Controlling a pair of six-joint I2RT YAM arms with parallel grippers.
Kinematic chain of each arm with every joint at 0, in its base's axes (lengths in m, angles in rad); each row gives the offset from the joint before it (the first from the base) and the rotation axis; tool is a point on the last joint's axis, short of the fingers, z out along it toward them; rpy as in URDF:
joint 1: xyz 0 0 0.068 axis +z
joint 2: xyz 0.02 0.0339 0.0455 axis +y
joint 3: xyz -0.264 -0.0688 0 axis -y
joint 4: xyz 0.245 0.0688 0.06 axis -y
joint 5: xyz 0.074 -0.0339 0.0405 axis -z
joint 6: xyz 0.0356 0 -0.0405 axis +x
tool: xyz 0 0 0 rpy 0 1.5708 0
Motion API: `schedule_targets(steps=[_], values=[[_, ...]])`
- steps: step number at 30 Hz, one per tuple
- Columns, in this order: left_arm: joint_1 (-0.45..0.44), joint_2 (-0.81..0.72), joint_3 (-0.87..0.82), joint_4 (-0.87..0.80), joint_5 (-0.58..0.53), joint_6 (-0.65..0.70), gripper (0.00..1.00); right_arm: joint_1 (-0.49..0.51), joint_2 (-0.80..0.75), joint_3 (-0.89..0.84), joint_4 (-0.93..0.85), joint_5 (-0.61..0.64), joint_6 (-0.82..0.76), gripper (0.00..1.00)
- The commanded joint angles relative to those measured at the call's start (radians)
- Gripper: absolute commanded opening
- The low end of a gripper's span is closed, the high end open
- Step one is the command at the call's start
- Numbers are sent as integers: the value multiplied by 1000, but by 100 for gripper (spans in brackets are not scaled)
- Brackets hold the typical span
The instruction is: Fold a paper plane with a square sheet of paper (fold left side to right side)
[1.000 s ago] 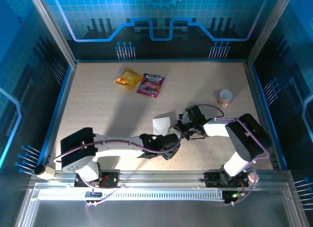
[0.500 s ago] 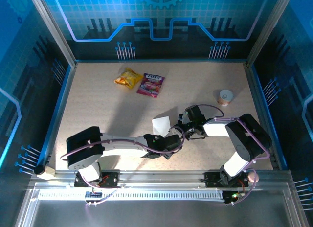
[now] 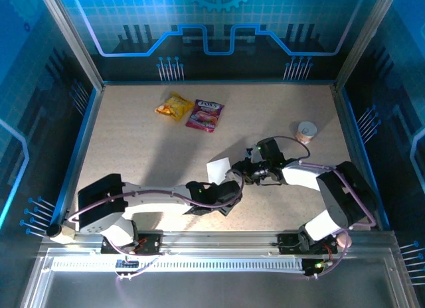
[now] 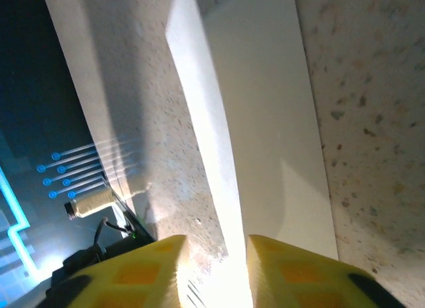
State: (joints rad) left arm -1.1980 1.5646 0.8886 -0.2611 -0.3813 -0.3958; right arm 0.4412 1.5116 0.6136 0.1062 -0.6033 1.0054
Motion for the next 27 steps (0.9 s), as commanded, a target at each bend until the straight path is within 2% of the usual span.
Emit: schedule_targets(steps=[1, 7, 12, 19, 27], values=[[37, -67, -55, 60, 96, -37, 0, -50, -75, 41, -142, 34, -109, 38], [150, -158, -165, 179, 336, -70, 0, -111, -202, 38, -353, 84, -313, 40], [236, -193, -228, 251, 478, -100, 0, -100, -253, -33, -341, 9, -373, 29], [293, -201, -254, 270, 556, -120, 0, 43, -262, -142, -159, 4, -289, 1], [308, -192, -257, 275, 552, -142, 0, 167, -185, -169, -31, 70, -203, 0]])
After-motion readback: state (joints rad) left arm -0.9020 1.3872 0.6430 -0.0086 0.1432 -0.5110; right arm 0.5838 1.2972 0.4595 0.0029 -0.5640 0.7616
